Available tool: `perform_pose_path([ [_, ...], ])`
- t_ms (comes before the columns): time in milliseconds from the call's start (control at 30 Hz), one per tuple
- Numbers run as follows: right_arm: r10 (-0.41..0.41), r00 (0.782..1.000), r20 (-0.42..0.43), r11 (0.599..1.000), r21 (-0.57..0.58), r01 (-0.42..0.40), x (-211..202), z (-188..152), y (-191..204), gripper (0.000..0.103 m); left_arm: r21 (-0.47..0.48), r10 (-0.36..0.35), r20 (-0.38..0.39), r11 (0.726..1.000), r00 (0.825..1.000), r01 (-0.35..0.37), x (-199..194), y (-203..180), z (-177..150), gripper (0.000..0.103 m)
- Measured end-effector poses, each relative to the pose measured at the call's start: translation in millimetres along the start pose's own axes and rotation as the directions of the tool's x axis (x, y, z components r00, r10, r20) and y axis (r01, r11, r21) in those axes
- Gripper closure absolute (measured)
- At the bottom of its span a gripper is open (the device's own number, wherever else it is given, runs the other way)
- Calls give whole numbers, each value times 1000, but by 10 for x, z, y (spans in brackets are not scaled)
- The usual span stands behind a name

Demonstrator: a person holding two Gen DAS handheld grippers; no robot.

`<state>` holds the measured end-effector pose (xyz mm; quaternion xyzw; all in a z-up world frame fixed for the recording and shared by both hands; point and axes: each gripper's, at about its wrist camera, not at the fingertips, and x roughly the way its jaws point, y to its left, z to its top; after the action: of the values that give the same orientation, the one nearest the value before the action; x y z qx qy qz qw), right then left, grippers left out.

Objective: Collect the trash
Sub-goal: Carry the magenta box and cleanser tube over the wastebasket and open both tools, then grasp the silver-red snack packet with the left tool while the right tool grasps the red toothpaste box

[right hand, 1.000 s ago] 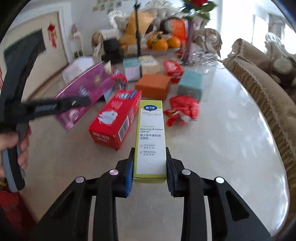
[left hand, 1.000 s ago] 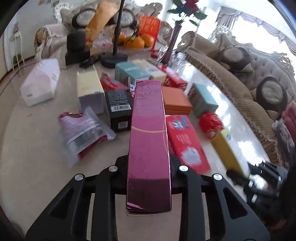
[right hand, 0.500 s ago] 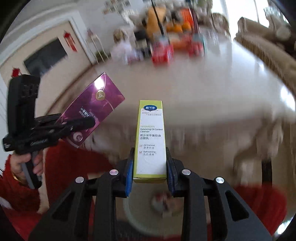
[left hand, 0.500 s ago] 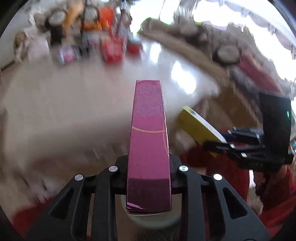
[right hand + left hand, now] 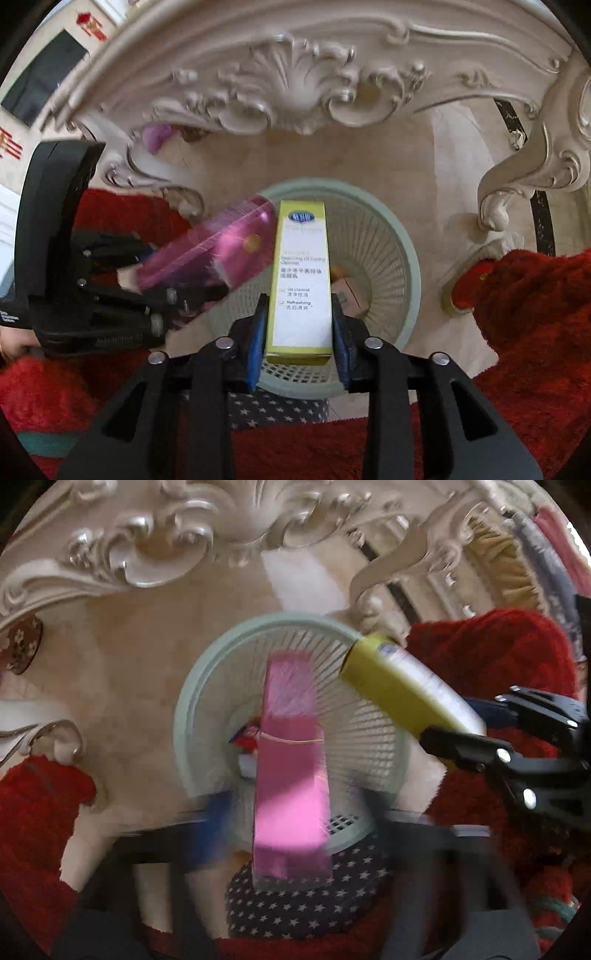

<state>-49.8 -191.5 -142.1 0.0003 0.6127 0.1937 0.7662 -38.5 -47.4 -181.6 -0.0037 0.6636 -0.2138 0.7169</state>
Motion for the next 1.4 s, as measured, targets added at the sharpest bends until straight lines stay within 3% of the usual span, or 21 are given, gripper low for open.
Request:
perform_pose_path([
  [33,-30,1000,-2,1000,-7,30,-5,-26,-5,44,-1,17,11,1000,1000,-17,-2,14,-14,15],
  [100,-62,998,13,998,1,62,-24,-26,-21,34,-16,-1,26,1000,1000,2,-18,47,-40,15],
  [333,-70,995,68,996,50,67,-180,-40,-122,34,-40,46,108,998,993,-42,-273,52,-4,15],
  [433,-68,990,124,997,41,63,-378,-12,-90,34,-34,80,198,997,977,-75,-651,64,-9,15],
  [500,-38,983,181,999,37,32,-565,24,-69,34,-32,66,258,998,964,-60,-963,78,-18,15],
  [567,-11,969,247,1000,22,6,-798,93,-30,34,-31,64,320,998,945,-57,-1280,88,-9,15],
  [633,9,955,297,1000,9,-12,-972,193,12,34,-41,97,391,995,915,-88,-1632,112,45,15],
  [733,7,913,409,999,-33,7,-1295,453,121,34,-77,143,479,990,866,-121,-2084,233,272,15],
  [767,6,888,461,999,-47,18,-1409,608,156,34,-93,162,506,987,847,-132,-2206,296,386,15],
  [867,-31,843,537,996,-51,70,-1539,1059,232,34,-192,275,566,961,777,-200,-2529,610,956,15],
  [967,-44,817,574,995,-52,90,-1553,1483,281,34,-266,305,588,947,749,-177,-2675,935,1533,15],
  [1033,-44,814,579,993,-61,97,-1496,1834,330,34,-309,320,589,938,742,-158,-2718,1132,1857,15],
  [1167,-84,823,562,988,-59,141,-1282,2498,325,34,-390,307,558,917,771,-84,-2669,1551,2466,15],
  [1300,-117,829,547,984,-48,171,-1114,2872,299,34,-433,341,519,896,783,-104,-2509,1805,2898,15],
  [1400,-119,842,526,986,-39,163,-1006,3068,264,34,-449,341,508,888,791,-95,-2422,1911,3014,15],
])
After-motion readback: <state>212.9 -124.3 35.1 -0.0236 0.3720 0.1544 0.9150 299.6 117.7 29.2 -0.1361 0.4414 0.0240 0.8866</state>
